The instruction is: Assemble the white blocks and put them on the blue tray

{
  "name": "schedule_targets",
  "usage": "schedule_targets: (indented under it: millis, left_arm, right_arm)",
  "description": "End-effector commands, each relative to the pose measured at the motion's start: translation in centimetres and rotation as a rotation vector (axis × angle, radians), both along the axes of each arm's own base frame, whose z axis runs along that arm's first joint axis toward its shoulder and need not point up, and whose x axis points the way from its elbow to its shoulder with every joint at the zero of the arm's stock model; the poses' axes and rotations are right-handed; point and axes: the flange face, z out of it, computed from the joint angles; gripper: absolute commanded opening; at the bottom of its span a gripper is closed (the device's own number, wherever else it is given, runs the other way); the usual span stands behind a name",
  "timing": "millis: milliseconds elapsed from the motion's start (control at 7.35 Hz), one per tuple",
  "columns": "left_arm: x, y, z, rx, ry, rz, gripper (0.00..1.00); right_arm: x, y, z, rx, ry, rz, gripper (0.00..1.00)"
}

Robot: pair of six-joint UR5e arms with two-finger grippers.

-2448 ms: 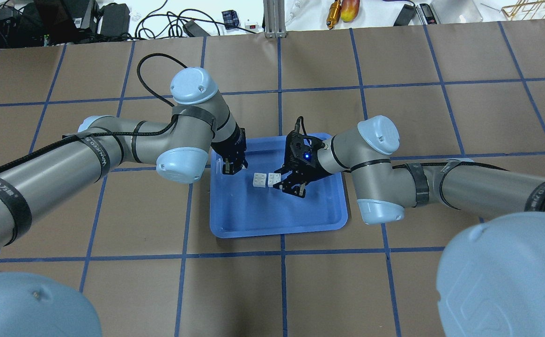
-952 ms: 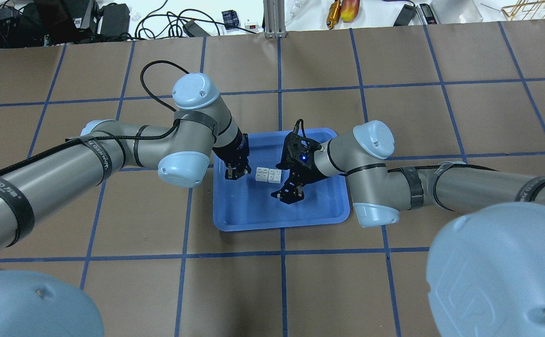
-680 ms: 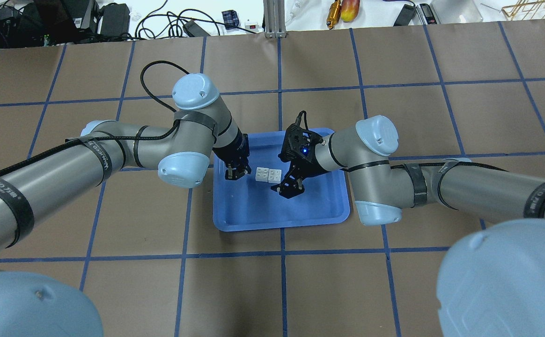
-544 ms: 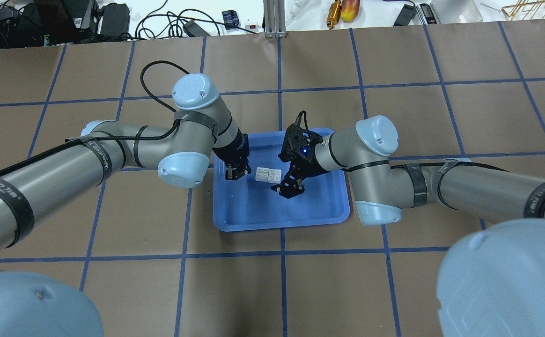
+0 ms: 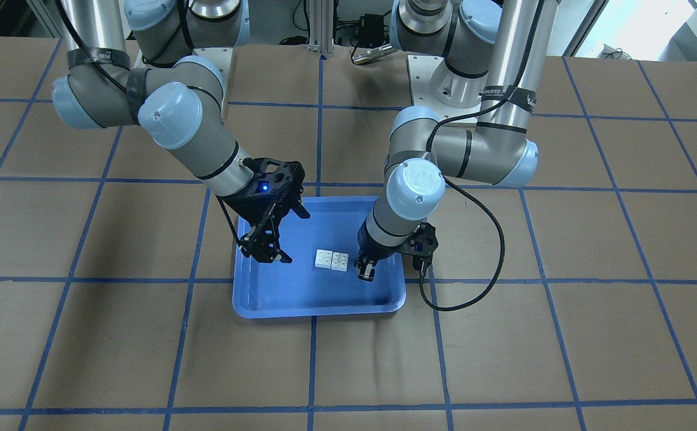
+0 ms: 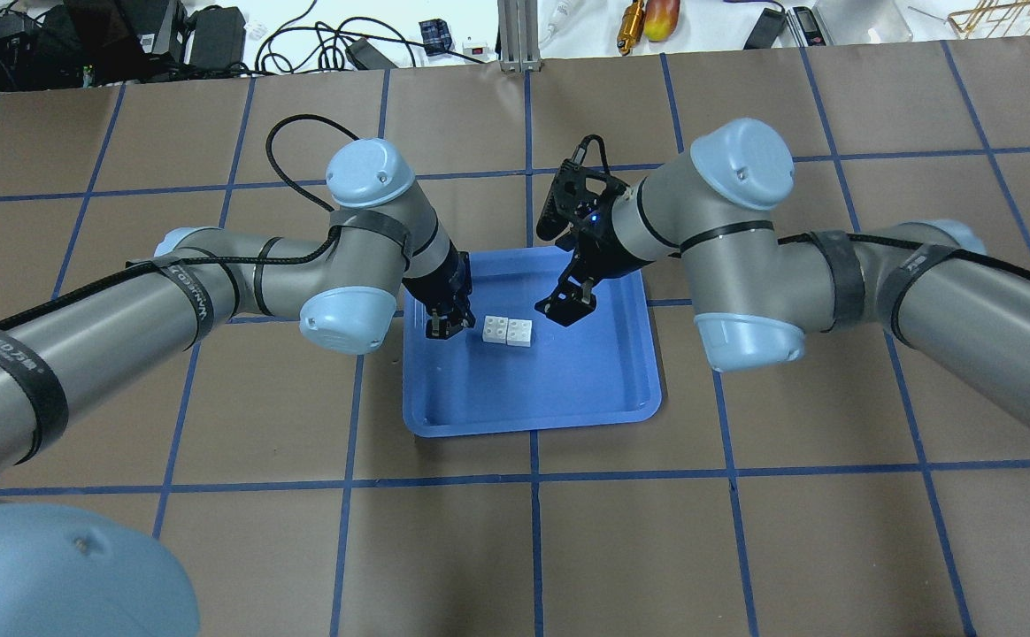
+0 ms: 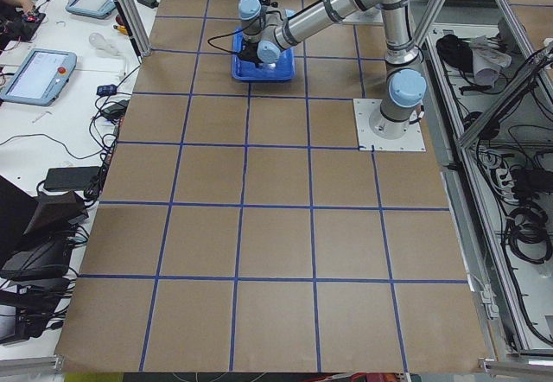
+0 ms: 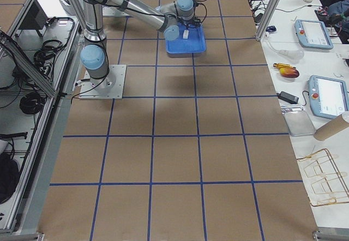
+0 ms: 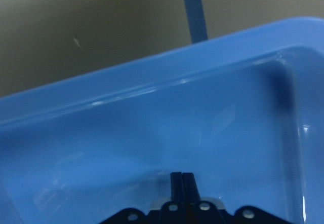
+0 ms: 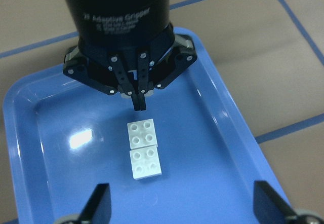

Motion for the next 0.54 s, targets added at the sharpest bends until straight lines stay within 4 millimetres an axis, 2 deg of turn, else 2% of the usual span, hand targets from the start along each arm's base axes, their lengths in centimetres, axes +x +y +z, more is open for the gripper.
schedule_targets:
  millis: [0, 136, 408]
  left_arm:
    - [-0.2, 0.0, -0.4, 0.003, -0.001, 0.0, 0.04]
    - [-0.3, 0.0, -0.4, 0.004, 0.001, 0.0, 0.04]
    - [-1.0, 0.4, -0.4, 0.004, 0.001, -0.014, 0.04]
  right_arm:
    - [-0.5, -3.0, 8.7, 0.066, 0.102, -0.019, 1.0]
    - [-0.7, -3.7, 12.4, 0.094, 0.155, -0.027, 1.0]
    - [-1.8, -3.9, 18.3, 0.136, 0.252, -0.094, 1.0]
